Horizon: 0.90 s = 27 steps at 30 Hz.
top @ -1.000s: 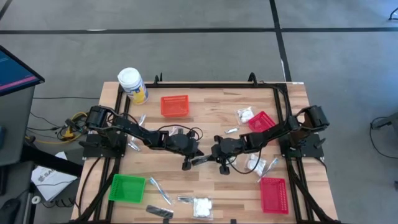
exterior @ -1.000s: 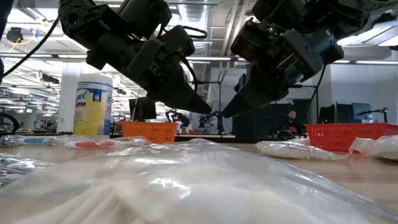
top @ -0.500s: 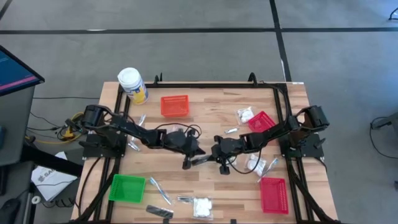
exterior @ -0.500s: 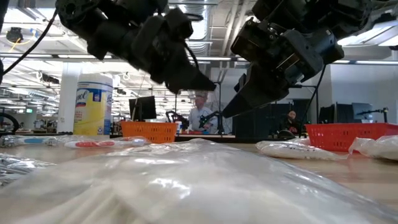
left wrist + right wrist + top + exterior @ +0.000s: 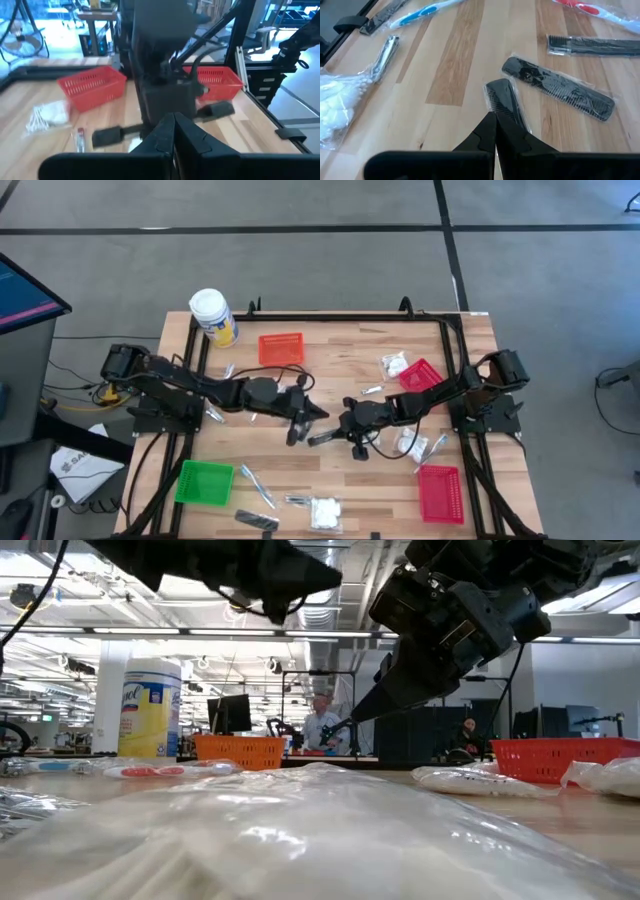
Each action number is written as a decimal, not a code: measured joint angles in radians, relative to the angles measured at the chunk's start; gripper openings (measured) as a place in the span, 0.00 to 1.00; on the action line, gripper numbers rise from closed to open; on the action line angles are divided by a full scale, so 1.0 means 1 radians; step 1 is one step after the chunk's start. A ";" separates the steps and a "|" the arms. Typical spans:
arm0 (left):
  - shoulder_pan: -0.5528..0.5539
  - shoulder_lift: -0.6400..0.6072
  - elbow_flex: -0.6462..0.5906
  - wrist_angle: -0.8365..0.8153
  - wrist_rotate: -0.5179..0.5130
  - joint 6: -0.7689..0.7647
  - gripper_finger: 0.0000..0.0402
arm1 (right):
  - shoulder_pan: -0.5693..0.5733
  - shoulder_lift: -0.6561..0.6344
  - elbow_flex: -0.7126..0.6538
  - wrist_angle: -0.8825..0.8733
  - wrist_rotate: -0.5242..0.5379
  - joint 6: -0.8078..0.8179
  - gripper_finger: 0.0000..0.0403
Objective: Pick & Place Travel size toiletries
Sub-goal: Put the black comb into the top red basket
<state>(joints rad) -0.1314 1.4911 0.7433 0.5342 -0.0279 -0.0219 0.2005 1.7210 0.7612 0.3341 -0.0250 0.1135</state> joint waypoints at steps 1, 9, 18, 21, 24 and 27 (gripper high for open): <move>0.000 0.003 -0.008 0.000 0.000 -0.004 0.01 | -0.002 0.000 0.000 0.004 0.000 0.000 0.00; 0.015 0.064 -0.033 0.013 -0.001 -0.027 0.01 | -0.020 -0.001 0.000 0.133 0.000 -0.006 0.00; 0.024 0.095 -0.053 0.007 -0.002 -0.031 0.01 | -0.026 -0.001 0.000 0.104 0.000 -0.008 0.00; 0.035 0.107 -0.050 0.019 -0.002 -0.042 0.01 | -0.028 -0.001 0.000 0.090 0.002 -0.008 0.00; 0.036 0.107 -0.050 0.019 -0.003 -0.063 0.01 | -0.027 -0.001 0.000 0.082 0.003 -0.008 0.00; 0.034 0.100 -0.050 0.028 -0.002 -0.079 0.01 | -0.027 -0.001 0.000 0.077 0.003 -0.008 0.00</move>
<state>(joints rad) -0.0976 1.5907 0.6932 0.5626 -0.0303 -0.1013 0.1734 1.7203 0.7616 0.4114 -0.0223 0.1055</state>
